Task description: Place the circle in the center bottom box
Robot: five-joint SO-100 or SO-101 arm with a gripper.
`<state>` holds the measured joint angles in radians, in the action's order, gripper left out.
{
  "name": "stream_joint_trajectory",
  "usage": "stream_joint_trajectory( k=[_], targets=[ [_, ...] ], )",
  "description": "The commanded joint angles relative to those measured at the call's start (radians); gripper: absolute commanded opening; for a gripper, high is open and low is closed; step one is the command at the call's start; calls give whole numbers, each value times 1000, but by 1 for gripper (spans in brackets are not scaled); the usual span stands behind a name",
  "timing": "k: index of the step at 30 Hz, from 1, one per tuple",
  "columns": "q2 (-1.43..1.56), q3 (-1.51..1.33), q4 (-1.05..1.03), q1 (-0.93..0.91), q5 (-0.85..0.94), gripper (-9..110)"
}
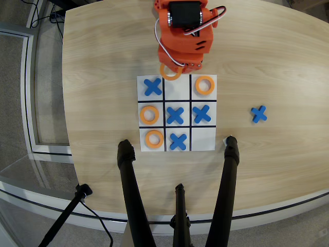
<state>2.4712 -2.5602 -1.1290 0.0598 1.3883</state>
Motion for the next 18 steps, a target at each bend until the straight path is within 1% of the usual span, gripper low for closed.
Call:
stream_joint_trajectory(
  k=[1,10,18],
  targets=[
    [15,-49,83,38,-17,0],
    [-117,-64,273,55,-52,0],
    [-275,-54,396,41,-64,0]
  ],
)
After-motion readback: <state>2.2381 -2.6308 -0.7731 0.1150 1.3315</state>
